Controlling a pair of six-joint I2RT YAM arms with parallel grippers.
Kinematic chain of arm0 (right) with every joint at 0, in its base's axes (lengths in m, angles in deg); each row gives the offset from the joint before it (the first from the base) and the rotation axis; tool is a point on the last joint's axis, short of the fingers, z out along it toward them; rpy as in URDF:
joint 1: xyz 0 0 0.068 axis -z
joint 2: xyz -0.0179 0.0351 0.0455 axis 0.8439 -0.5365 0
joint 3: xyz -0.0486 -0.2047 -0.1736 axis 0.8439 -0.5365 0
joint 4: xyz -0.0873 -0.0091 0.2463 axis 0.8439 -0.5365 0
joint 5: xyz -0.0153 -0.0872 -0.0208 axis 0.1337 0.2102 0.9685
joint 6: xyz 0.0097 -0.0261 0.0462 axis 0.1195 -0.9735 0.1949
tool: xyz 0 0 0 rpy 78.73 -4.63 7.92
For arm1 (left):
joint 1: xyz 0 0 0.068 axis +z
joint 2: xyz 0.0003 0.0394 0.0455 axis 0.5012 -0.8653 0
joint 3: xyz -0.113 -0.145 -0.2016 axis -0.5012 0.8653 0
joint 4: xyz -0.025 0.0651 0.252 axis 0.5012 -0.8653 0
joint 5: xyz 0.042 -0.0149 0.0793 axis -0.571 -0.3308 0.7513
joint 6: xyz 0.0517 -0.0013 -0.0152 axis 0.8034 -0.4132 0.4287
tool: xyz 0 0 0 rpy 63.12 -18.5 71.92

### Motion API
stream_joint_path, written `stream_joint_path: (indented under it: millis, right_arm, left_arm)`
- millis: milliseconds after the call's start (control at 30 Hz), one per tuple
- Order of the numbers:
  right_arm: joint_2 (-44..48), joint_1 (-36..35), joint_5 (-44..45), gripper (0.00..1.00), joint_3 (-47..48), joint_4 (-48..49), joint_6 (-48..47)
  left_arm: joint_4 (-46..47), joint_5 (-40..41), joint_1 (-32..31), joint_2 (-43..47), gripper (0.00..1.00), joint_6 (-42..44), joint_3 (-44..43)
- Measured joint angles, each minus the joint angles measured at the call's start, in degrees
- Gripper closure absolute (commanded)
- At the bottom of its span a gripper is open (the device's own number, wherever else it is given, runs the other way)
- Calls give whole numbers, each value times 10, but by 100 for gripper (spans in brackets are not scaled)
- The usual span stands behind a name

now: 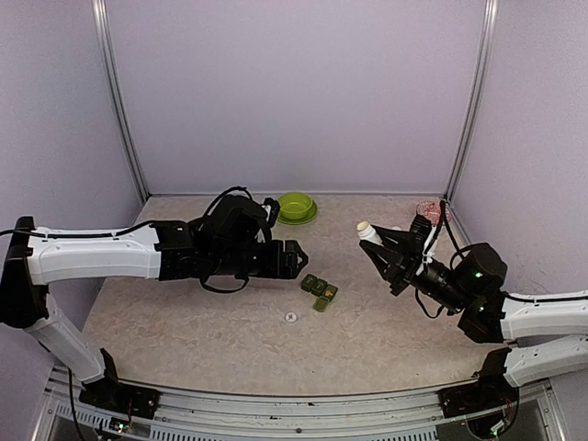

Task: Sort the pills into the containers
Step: Place the pill in the pill bottle, then pick up the lid of the pill bottle from the center of the board.

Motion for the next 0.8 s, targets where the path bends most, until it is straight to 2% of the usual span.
stream_joint_path:
  millis: [167,467,800]
  right_arm:
    - [71,-1,10,83,-3,-85,2]
    - [133,-1,27,83,-34,-170,17]
    - [148,-1,36,83,-51,-194,24]
  left_arm:
    - [-26,17,-2,-43,1,32,22]
    - [-63,42,-25,-135,1,81,17]
    - [-78,40,-29,-194,21,103,-6]
